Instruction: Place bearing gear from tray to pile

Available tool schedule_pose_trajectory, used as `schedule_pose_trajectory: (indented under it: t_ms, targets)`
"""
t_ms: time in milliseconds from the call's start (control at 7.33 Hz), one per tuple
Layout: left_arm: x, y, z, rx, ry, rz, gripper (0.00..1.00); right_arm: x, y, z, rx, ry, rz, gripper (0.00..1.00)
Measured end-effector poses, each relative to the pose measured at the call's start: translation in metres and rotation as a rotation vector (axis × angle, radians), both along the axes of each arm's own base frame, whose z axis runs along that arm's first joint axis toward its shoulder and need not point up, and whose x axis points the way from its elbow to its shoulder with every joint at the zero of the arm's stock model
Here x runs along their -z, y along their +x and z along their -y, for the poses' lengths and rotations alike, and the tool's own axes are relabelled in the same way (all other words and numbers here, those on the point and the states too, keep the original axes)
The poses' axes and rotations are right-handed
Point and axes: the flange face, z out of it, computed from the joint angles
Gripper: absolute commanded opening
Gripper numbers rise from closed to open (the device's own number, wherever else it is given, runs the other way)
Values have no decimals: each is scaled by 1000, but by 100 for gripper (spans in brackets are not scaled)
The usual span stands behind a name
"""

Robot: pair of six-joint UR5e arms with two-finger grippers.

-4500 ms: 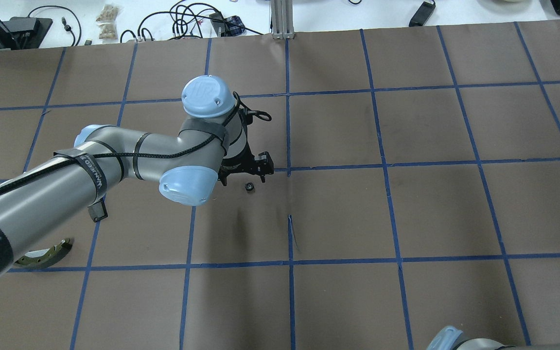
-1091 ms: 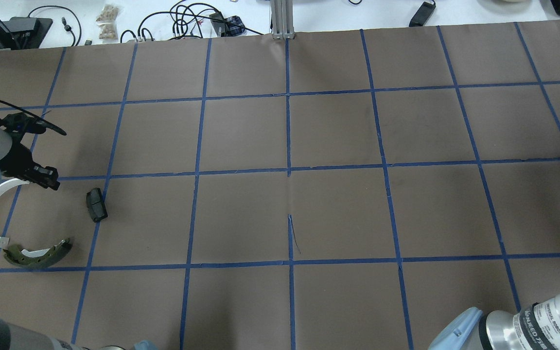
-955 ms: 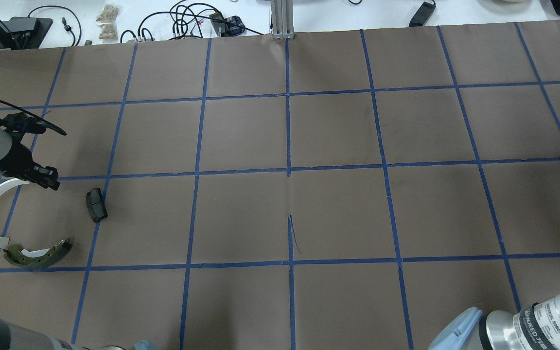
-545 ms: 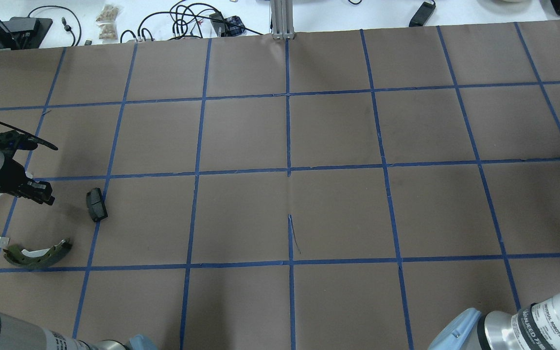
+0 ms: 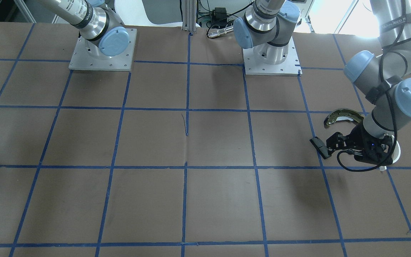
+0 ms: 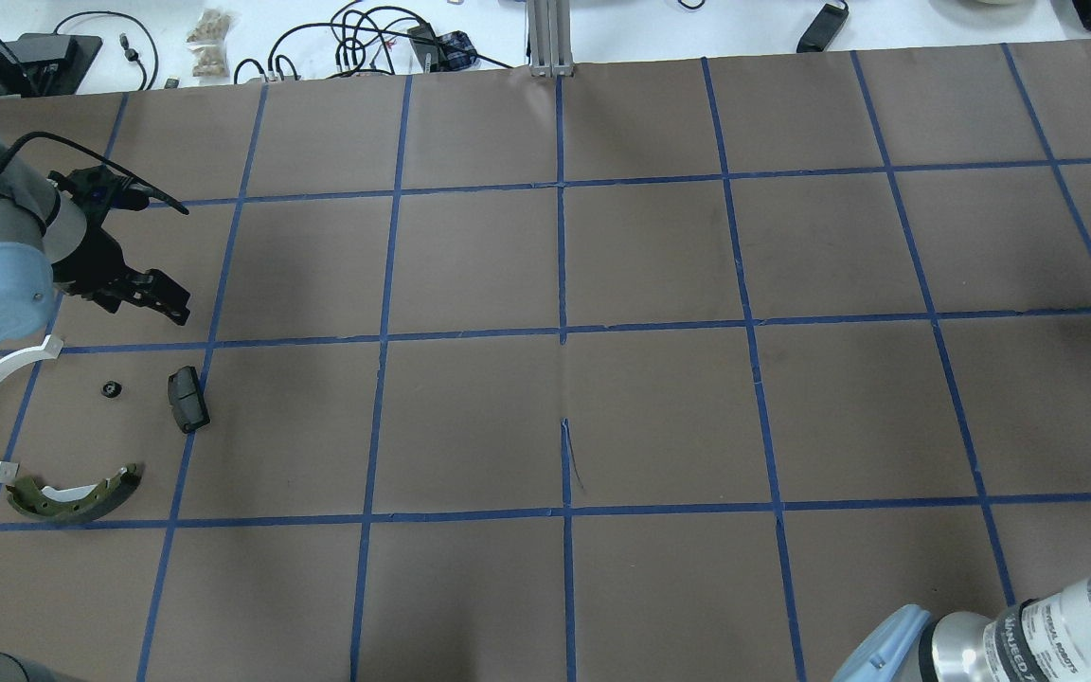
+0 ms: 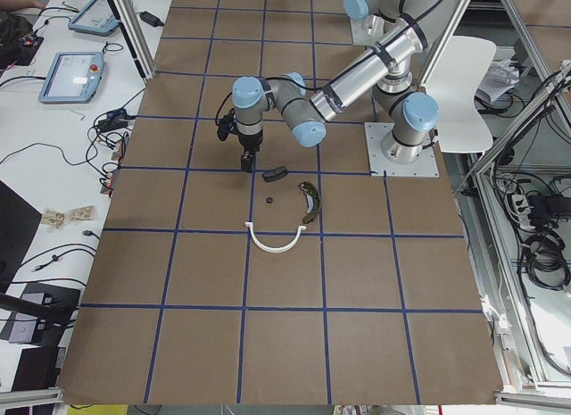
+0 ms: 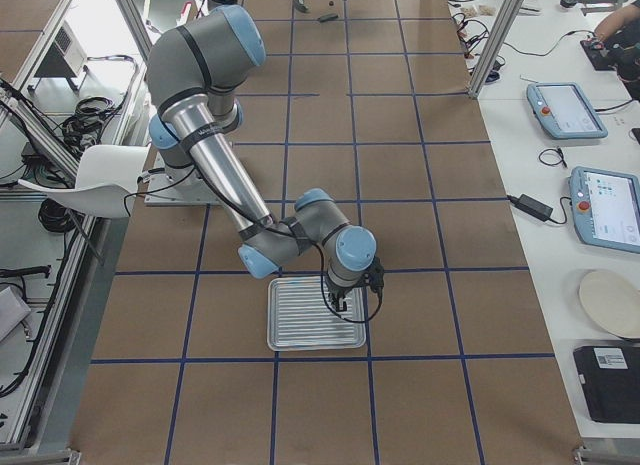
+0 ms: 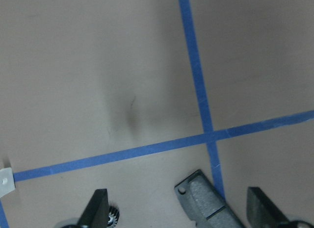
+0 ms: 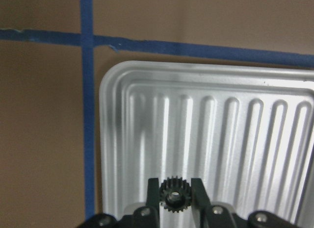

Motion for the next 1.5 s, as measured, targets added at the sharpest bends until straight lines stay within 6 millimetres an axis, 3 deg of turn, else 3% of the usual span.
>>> schedule_pose_trajectory:
  t_ms: [273,545,682,1091,1364,1500]
  targets:
    - [-7,-26,7,-36,11,-7,100,-71,80,10,86,44,21,15]
    - [-6,-45,11,-91,18,-13,100,-127,188,23,203,94,16,15]
    - [-5,-49,12,-104,19,-17,100,-144,247,29,255,112,6,1]
    - [-6,-51,11,-115,32,-19,100,-157,425,48,416,128,79,0]
    - [-8,-55,8,-149,58,-28,100,-143,540,60,509,137,182,0]
    - [-8,-57,7,-158,63,-31,100,-123,596,68,525,120,198,0]
